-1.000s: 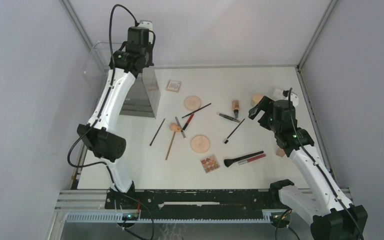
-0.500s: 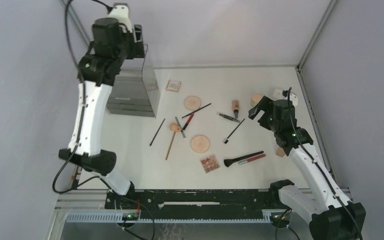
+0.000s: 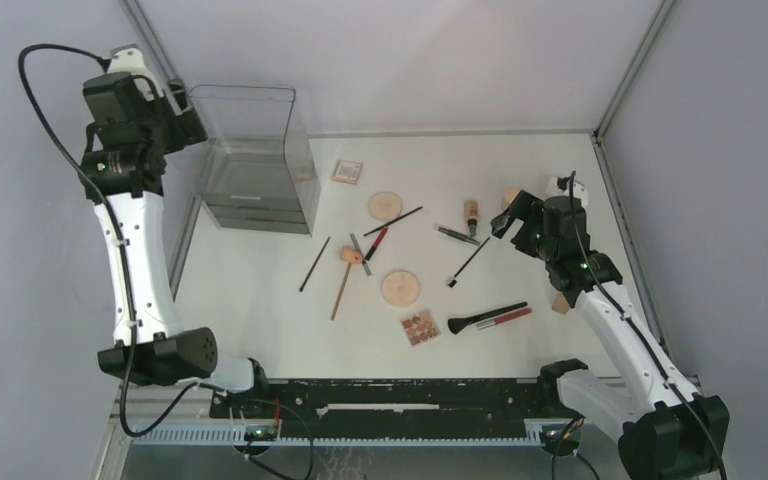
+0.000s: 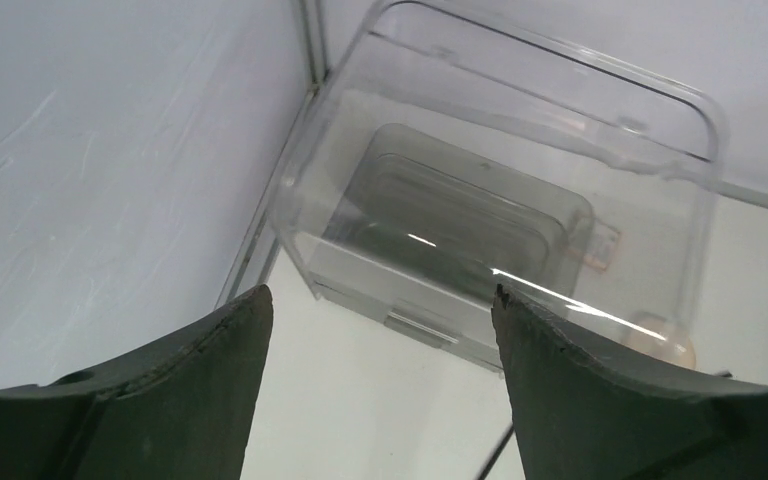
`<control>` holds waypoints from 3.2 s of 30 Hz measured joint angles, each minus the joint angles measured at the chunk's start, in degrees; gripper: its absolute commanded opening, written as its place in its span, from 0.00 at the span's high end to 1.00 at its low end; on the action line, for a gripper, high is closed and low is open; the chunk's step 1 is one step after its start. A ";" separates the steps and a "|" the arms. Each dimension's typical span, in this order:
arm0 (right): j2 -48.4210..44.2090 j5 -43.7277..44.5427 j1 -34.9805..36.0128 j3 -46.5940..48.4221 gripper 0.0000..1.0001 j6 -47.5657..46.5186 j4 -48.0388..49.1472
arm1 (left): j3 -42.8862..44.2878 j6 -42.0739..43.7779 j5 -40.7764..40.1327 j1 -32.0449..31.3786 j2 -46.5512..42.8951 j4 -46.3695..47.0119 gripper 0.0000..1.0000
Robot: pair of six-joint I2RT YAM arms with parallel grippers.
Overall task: Organize the makeup
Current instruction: Move the storage box to the center of the board.
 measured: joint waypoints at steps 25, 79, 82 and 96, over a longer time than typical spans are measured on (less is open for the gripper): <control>5.73 -1.92 0.37 0.57 0.03 -0.28 1.51 | 9.55 -1.09 12.31 12.09 21.51 1.44 0.57; 3.37 -2.40 5.29 0.66 0.03 0.28 -0.17 | -21.70 -3.48 -16.50 -22.36 -12.15 1.92 0.44; 1.86 -2.16 5.70 0.66 0.03 0.00 -0.20 | -26.75 -2.89 -18.08 -22.71 -15.89 2.38 0.37; 1.97 -10.40 11.93 -2.93 0.05 0.63 12.46 | -39.19 3.96 -25.94 -33.27 -26.01 3.17 0.18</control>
